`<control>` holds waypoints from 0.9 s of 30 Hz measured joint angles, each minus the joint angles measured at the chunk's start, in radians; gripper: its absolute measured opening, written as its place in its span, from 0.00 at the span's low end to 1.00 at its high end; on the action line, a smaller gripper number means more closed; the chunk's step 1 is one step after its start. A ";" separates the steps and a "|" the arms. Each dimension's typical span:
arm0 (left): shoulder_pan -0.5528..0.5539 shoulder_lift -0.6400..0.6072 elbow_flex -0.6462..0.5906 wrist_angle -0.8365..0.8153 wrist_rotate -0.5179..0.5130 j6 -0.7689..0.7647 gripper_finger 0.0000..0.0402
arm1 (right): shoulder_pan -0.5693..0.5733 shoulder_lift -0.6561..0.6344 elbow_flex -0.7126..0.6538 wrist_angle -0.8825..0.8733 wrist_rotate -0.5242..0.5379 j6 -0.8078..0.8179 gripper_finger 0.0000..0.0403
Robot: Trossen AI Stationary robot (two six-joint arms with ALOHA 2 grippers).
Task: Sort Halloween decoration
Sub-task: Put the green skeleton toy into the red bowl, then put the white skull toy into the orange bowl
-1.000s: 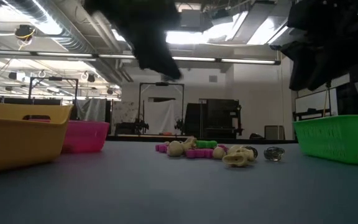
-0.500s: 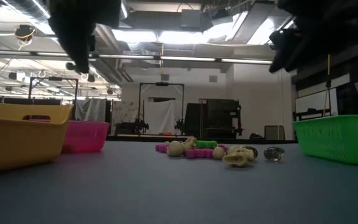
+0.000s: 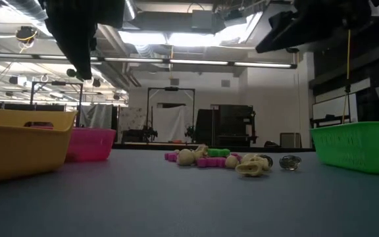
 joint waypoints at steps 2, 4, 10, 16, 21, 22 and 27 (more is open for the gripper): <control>0.001 0.000 0.000 -0.006 -0.020 -0.021 0.16 | 0.000 0.018 0.000 -0.005 0.000 -0.017 0.50; 0.001 0.000 0.000 -0.011 -0.041 -0.038 0.20 | 0.000 0.041 0.000 0.016 0.000 -0.018 0.50; 0.001 0.000 0.000 -0.012 -0.050 -0.056 0.33 | 0.000 0.104 0.000 0.028 -0.002 -0.019 0.50; 0.001 0.000 0.000 -0.004 -0.051 -0.068 0.46 | 0.000 0.137 0.000 0.082 -0.002 -0.041 0.50; 0.001 0.000 0.000 0.009 -0.051 -0.068 0.51 | 0.000 0.185 0.001 0.141 -0.018 -0.045 0.50; 0.001 0.000 0.000 0.013 -0.051 -0.068 0.51 | 0.000 0.202 0.001 0.161 -0.020 -0.045 0.50; 0.001 0.000 0.000 0.022 -0.051 -0.068 0.52 | 0.000 0.276 0.001 0.192 -0.021 -0.045 0.50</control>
